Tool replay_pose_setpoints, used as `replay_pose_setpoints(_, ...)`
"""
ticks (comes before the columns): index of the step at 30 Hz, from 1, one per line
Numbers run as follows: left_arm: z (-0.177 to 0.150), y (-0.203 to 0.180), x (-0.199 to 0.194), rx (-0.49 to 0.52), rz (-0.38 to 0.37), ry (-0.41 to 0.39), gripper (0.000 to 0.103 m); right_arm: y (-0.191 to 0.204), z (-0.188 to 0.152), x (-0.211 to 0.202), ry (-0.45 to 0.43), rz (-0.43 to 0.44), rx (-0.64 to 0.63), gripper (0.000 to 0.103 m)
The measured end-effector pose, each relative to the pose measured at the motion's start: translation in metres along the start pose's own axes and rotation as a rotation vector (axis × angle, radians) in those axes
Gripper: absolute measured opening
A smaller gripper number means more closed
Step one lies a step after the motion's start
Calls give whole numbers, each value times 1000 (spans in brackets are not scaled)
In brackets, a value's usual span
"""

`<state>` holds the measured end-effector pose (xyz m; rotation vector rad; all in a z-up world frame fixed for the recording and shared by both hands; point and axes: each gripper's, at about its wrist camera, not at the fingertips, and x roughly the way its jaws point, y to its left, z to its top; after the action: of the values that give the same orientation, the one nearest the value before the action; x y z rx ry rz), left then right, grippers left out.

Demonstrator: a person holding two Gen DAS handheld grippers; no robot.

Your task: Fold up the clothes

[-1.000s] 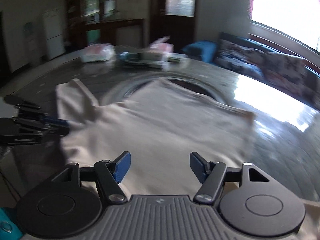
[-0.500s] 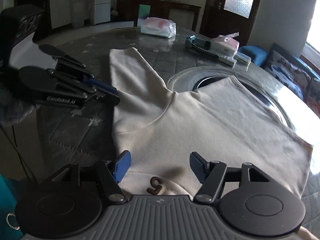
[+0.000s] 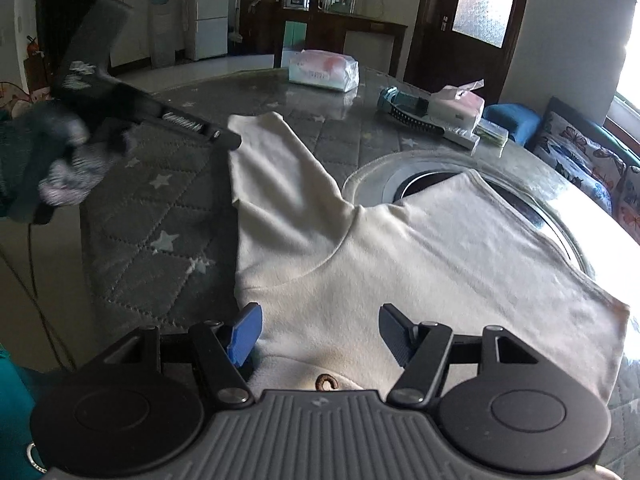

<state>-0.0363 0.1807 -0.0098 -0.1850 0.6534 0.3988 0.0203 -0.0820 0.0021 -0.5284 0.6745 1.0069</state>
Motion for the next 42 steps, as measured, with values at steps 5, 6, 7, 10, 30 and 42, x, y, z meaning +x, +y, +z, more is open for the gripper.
replay_pose_setpoints(5,9,25,21,-127,75,28,33,-2,0,-4,-9,-5,18,66)
replay_pose_setpoints(6,10,31,25,-149,78,35,33,-3,-1,-4,-10,-6,21,66)
replay_pose_setpoints(7,10,34,27,-158,77,31,32,-4,-1,-5,-11,-7,23,66)
replay_pose_setpoints(10,11,38,30,-164,75,27,31,-5,-1,-7,-16,-11,33,66)
replay_pose_setpoints(30,36,-58,-54,36,-291,-162,5,-50,-8,-42,-106,-85,221,57)
replay_pose_setpoints(42,-17,-164,-54,368,-509,-71,5,-93,-24,-61,-145,-89,434,53)
